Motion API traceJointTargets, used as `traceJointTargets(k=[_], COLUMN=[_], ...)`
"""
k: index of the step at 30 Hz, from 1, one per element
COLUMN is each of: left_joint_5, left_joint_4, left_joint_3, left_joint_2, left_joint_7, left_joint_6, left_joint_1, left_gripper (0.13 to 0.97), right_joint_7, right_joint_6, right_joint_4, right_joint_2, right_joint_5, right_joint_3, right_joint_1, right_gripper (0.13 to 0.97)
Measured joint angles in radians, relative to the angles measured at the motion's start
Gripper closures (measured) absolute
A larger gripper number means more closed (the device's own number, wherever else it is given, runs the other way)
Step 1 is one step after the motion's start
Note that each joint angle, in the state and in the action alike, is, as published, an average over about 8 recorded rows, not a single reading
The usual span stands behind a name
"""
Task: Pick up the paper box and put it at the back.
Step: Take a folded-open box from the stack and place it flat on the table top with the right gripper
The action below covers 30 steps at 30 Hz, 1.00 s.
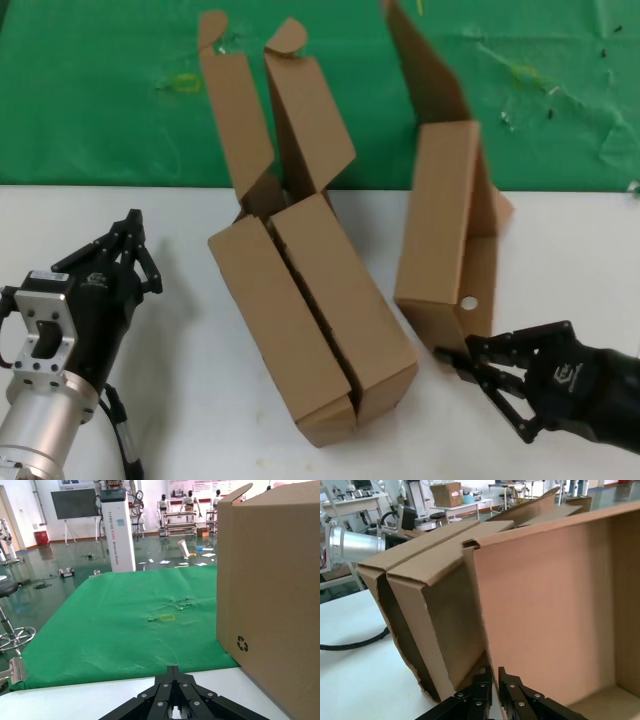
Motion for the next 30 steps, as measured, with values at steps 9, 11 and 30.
traceJointTargets(k=[9,11,30], left_joint_5=[0.0,0.0,0.0], left_joint_4=[0.0,0.0,0.0], left_joint_3=[0.0,0.0,0.0], left_joint_2=[0.0,0.0,0.0], left_joint_7=[0.0,0.0,0.0], left_joint_6=[0.0,0.0,0.0], left_joint_1=[0.0,0.0,0.0], left_gripper=[0.954,0.954,0.954], right_joint_7=[0.066,0.098,0.675], right_joint_6=[0.021,0.029,-0.428], right_joint_4=[0.047,0.066,0.19], right_joint_2=[0.066,0.093,0.086], right_joint_5=[-0.046,-0.064,-0.711], right_joint_3=[0.007,0.014,-0.143], right_joint_1=[0.013,0.012,0.544], right_gripper=[0.935,0.938,0.945])
